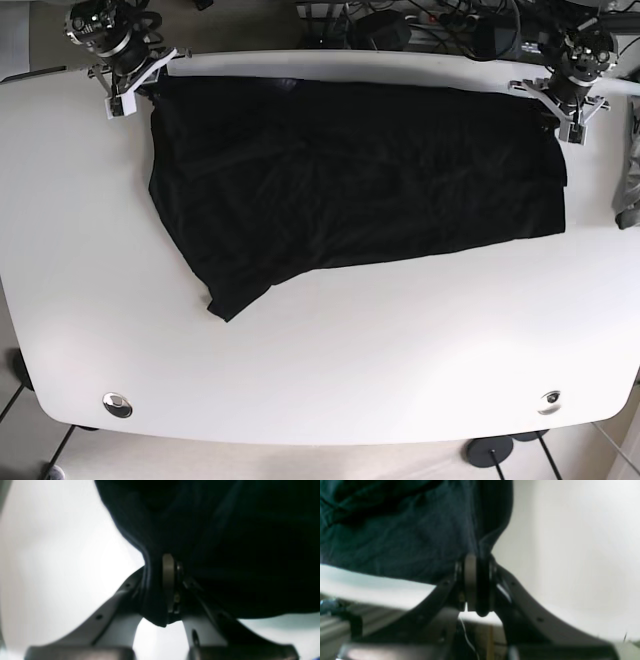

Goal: Fold the T-shirt properly
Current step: 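Release both grippers and move them to the shirt's hem edge, then grasp the hem edge with both grippers and fold it over the shirt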

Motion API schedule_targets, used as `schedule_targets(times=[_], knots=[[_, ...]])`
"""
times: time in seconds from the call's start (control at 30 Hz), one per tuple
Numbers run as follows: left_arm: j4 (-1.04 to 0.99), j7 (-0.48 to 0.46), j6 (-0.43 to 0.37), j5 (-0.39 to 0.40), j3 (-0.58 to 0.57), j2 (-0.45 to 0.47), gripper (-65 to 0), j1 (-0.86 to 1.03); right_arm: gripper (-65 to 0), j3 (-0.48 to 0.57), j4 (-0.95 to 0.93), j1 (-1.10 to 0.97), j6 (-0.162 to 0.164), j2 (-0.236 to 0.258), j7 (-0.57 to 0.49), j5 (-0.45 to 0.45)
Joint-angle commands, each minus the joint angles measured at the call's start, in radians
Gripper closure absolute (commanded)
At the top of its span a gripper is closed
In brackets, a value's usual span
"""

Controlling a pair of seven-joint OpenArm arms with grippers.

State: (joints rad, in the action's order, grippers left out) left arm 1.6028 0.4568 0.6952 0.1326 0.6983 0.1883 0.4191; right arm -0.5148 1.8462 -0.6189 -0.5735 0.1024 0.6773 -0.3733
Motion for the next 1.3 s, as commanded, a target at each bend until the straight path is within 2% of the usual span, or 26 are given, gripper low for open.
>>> schedule_targets(times=[0.03, 0.1, 0.27, 0.3, 0.37, 0.4, 0.43, 0.47, 0.5, 0.53, 0.63, 0.73, 0.9, 1.1, 1.3], knots=[[0.037, 0.032, 0.003, 0.017, 0.031, 0.017, 0.0, 0.013, -1.7, -0.008, 0.022, -0.026, -0.003, 0.009, -0.018, -0.017], [0.034, 0.067, 0.003, 0.017, 0.056, 0.024, 0.0, 0.011, -1.9, -0.008, 0.016, -0.046, -0.004, 0.006, -0.024, -0.017], [0.038, 0.072, 0.003, 0.017, 0.056, 0.026, 0.0, 0.014, -2.4, -0.008, 0.017, -0.051, -0.004, 0.004, -0.026, -0.023], [0.038, 0.072, 0.003, 0.005, 0.051, 0.027, -1.5, 0.016, -4.1, -0.008, 0.02, -0.051, -0.001, 0.004, -0.026, -0.023], [0.037, 0.072, 0.003, -0.084, 0.017, 0.027, -15.8, 0.01, -13.0, -0.008, 0.02, -0.051, 0.004, 0.004, -0.026, -0.023], [0.038, 0.069, 0.003, -0.139, 0.001, 0.026, -27.2, 0.01, -23.6, -0.008, 0.02, -0.049, 0.004, 0.003, -0.026, -0.023], [0.043, 0.067, 0.003, -0.141, 0.001, 0.026, -31.9, 0.008, -31.4, -0.014, 0.022, -0.049, 0.005, 0.001, -0.026, -0.023], [0.063, 0.067, 0.003, -0.141, 0.001, 0.026, -33.1, 0.008, -38.2, -0.028, 0.023, -0.051, 0.005, -0.003, -0.026, -0.023], [0.093, 0.067, 0.003, -0.141, 0.001, 0.026, -33.1, 0.008, -46.6, -0.055, 0.023, -0.049, 0.005, -0.03, -0.026, -0.023], [0.123, 0.067, 0.003, -0.141, -0.001, 0.026, -33.1, 0.004, -49.9, -0.097, 0.027, -0.042, -0.003, -0.039, -0.026, -0.023], [0.161, 0.072, 0.003, -0.141, -0.002, 0.026, -33.1, -0.047, -50.1, -0.114, 0.043, 0.009, -0.003, -0.037, -0.018, -0.016], [0.202, 0.072, 0.003, -0.141, -0.007, 0.024, -33.1, -0.091, -50.1, -0.107, 0.046, 0.043, -0.001, 0.0, -0.018, -0.014], [0.205, 0.072, 0.003, -0.143, -0.002, 0.018, -33.1, -0.191, -50.3, -0.095, 0.025, 0.198, -0.003, 0.026, -0.017, -0.014], [0.106, 0.072, 0.003, -0.153, -0.019, -0.019, -33.8, -0.354, -50.3, 0.057, -0.133, 0.423, 0.005, 0.099, -0.017, -0.014], [-0.035, 0.07, 0.003, -0.153, -0.03, -0.02, -33.8, -0.492, -50.3, 0.212, -0.455, 0.709, 0.005, 0.178, -0.026, -0.013]])
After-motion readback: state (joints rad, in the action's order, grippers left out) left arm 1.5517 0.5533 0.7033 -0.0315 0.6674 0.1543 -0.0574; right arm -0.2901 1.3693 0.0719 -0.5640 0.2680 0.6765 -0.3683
